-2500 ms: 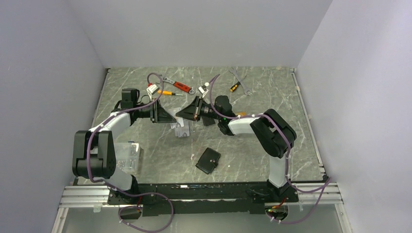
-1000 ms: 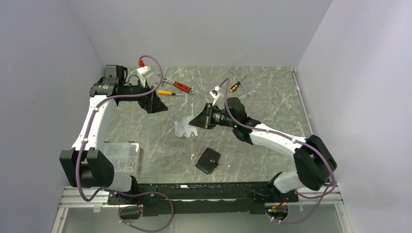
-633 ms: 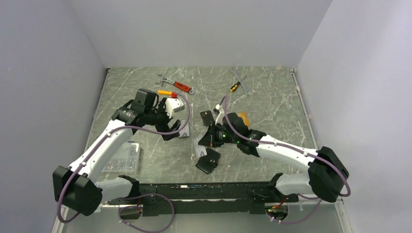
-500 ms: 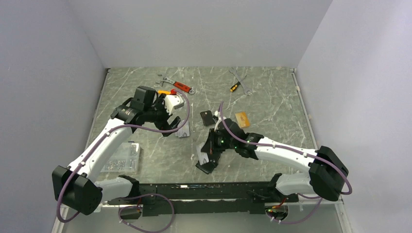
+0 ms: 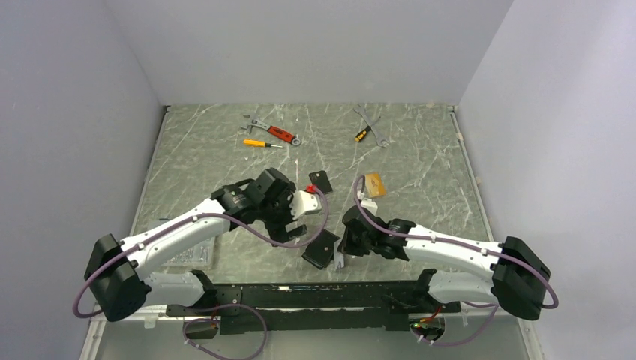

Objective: Put the credit cards into the card holder
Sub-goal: Open the card holder at the center of the board.

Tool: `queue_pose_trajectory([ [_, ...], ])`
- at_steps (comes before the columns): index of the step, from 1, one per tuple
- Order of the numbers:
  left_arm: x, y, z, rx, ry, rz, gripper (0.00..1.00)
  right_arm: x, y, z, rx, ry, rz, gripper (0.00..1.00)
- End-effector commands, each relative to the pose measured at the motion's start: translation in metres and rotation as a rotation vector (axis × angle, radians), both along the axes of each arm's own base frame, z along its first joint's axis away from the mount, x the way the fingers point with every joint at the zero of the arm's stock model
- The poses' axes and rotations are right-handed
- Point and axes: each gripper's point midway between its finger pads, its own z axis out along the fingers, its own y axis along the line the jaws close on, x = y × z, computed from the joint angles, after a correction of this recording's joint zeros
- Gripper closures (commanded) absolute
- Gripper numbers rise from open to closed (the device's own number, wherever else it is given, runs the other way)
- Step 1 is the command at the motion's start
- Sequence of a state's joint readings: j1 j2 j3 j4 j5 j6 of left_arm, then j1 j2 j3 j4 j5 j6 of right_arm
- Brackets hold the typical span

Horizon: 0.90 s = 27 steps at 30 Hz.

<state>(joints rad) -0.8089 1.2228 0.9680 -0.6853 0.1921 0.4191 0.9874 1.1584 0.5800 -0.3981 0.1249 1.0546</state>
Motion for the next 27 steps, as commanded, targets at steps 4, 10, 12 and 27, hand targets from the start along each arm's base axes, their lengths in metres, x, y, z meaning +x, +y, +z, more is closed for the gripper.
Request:
queue_pose_trajectory([
  [4, -0.021, -0.037, 0.000, 0.020, -0.011, -0.034, 0.01, 0.001, -0.019, -0.005, 0.004, -0.026, -0.103, 1.00],
  [10, -0.031, -0.075, -0.013, 0.045, -0.010, -0.081, 0.07, -0.003, -0.031, -0.019, 0.021, -0.019, -0.171, 1.00],
  [12, -0.032, -0.085, -0.018, 0.058, -0.011, -0.074, 0.10, -0.004, -0.034, -0.022, 0.031, -0.018, -0.186, 1.00],
  [27, -0.019, -0.127, -0.050, 0.086, 0.037, 0.112, 0.02, -0.007, -0.057, -0.040, 0.138, -0.054, -0.321, 1.00],
])
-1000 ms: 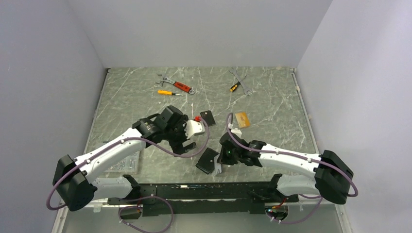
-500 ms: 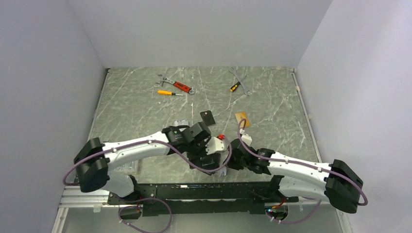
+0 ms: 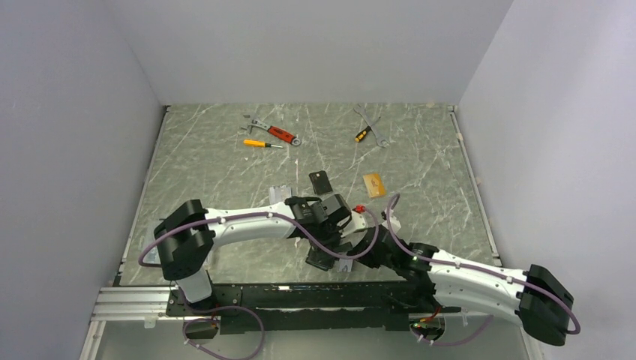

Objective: Put the credit cards into the card holder
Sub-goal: Open the card holder at the center of the board.

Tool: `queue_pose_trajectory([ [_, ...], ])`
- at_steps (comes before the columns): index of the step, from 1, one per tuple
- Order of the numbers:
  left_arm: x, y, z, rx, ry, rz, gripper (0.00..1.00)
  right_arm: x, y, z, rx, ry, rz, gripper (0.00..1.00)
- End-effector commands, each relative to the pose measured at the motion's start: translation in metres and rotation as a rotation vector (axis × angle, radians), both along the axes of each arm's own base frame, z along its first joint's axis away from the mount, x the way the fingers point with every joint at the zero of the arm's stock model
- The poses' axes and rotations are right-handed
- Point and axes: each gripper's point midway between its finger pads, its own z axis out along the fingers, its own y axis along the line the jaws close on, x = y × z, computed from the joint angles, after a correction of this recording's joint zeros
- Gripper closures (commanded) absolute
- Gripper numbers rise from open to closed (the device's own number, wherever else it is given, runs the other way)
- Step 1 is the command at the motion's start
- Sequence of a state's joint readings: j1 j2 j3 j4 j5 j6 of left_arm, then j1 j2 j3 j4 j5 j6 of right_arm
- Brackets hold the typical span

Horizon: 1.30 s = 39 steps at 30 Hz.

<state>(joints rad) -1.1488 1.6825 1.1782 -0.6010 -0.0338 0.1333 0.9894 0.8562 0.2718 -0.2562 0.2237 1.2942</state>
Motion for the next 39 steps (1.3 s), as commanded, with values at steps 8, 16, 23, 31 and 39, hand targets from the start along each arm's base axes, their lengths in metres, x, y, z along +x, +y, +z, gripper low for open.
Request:
queue_pose_trajectory([
  [8, -0.002, -0.035, -0.012, -0.064, 0.080, 0.080, 0.01, -0.003, -0.038, -0.028, 0.041, -0.030, -0.154, 1.00],
  [16, -0.001, -0.047, -0.016, -0.078, 0.107, 0.118, 0.01, -0.004, -0.036, -0.037, 0.070, -0.031, -0.155, 1.00],
  [23, 0.007, -0.063, -0.019, -0.081, 0.085, 0.119, 0.01, -0.006, -0.038, -0.044, 0.053, -0.009, -0.167, 1.00],
  [31, 0.026, -0.022, -0.033, 0.047, -0.136, 0.046, 0.07, -0.007, -0.050, -0.048, 0.052, -0.003, -0.218, 1.00],
  [39, 0.027, -0.017, 0.013, -0.007, -0.187, 0.018, 0.09, -0.008, -0.054, -0.055, 0.016, 0.004, -0.225, 1.00],
])
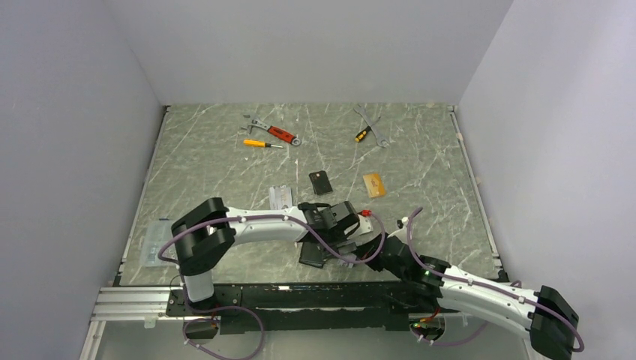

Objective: Put the credit cards into the card holder
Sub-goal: Open the card holder at the center of the board.

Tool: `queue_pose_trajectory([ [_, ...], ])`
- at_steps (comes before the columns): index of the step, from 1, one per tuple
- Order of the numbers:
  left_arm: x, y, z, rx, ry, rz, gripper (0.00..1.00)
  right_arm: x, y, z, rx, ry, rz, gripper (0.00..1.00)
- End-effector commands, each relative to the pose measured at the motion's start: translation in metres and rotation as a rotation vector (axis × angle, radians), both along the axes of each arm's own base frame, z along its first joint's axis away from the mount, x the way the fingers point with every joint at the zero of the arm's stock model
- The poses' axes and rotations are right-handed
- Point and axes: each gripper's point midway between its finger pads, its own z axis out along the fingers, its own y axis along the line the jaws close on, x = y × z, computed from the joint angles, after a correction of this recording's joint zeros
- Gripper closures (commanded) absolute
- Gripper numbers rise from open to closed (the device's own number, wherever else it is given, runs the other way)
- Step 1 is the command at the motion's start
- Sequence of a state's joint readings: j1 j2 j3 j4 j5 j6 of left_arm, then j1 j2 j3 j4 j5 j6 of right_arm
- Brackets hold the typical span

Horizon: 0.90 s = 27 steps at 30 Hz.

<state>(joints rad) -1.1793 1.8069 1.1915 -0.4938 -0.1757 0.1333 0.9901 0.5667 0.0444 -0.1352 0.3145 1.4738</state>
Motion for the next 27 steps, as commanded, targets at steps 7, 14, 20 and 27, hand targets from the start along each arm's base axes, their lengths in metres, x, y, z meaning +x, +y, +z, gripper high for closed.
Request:
queue_pose_trajectory([
  [7, 0.001, 0.000, 0.067, -0.103, -0.064, -0.027, 0.10, -0.018, -0.042, -0.055, -0.234, 0.115, -0.030, 1.00],
  [14, 0.020, 0.039, 0.060, -0.064, -0.088, 0.021, 0.11, -0.020, -0.046, -0.055, -0.247, 0.119, -0.035, 1.00],
  [20, 0.010, 0.017, 0.058, -0.132, 0.001, 0.018, 0.11, -0.021, -0.047, -0.056, -0.253, 0.127, -0.036, 1.00],
  [27, -0.015, -0.010, 0.026, -0.146, 0.125, 0.003, 0.19, -0.020, -0.048, -0.057, -0.258, 0.131, -0.046, 1.00],
])
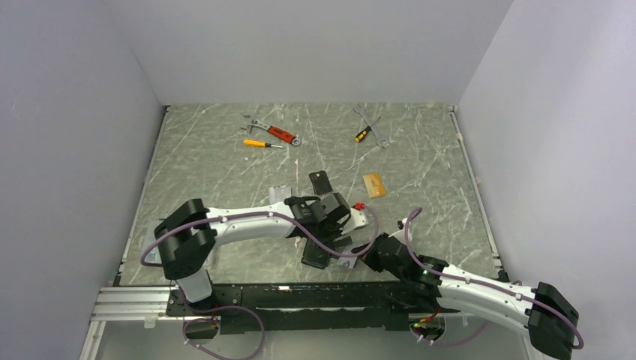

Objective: Put the credit cards into the card holder
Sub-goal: Open the card holder at the center of the board.

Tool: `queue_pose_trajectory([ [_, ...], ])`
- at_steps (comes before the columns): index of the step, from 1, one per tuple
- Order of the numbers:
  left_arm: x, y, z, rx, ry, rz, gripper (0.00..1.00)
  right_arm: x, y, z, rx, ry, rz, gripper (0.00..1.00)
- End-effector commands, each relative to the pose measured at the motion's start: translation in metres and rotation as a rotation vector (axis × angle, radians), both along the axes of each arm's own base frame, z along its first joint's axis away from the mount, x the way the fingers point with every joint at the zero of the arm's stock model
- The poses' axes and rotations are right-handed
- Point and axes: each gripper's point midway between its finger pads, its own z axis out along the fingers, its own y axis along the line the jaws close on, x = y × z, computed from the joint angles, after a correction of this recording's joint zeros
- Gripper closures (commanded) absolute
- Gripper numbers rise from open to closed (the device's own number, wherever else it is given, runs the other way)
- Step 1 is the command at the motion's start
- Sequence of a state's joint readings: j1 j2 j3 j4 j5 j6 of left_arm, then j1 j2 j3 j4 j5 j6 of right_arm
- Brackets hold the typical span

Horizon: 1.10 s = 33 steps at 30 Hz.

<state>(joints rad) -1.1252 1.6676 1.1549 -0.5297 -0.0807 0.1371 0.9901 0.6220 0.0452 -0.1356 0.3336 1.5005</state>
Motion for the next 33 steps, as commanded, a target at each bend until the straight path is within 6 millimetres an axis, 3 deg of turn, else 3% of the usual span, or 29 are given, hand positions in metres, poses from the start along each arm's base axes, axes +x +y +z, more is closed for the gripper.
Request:
queue_pose_trajectory([
  [1, -0.019, -0.026, -0.011, -0.054, 0.091, -0.011, 0.19, -0.020, -0.043, -0.046, -0.219, 0.102, -0.015, 1.00],
  [6, -0.025, -0.035, -0.025, -0.042, 0.102, -0.026, 0.18, -0.021, -0.044, -0.047, -0.215, 0.101, -0.016, 1.00],
  [13, -0.022, -0.047, -0.028, -0.040, 0.075, -0.050, 0.18, -0.022, -0.043, -0.049, -0.207, 0.108, -0.018, 1.00],
  [20, 0.003, -0.027, -0.036, 0.069, -0.143, -0.109, 0.18, -0.022, -0.042, -0.048, -0.198, 0.113, -0.022, 1.00],
  [28, 0.000, -0.001, -0.016, 0.090, -0.184, -0.144, 0.20, -0.023, -0.044, -0.051, -0.212, 0.123, -0.027, 1.00],
  [33, 0.002, 0.005, -0.002, 0.077, -0.193, -0.143, 0.20, -0.023, -0.044, -0.051, -0.213, 0.123, -0.026, 1.00],
])
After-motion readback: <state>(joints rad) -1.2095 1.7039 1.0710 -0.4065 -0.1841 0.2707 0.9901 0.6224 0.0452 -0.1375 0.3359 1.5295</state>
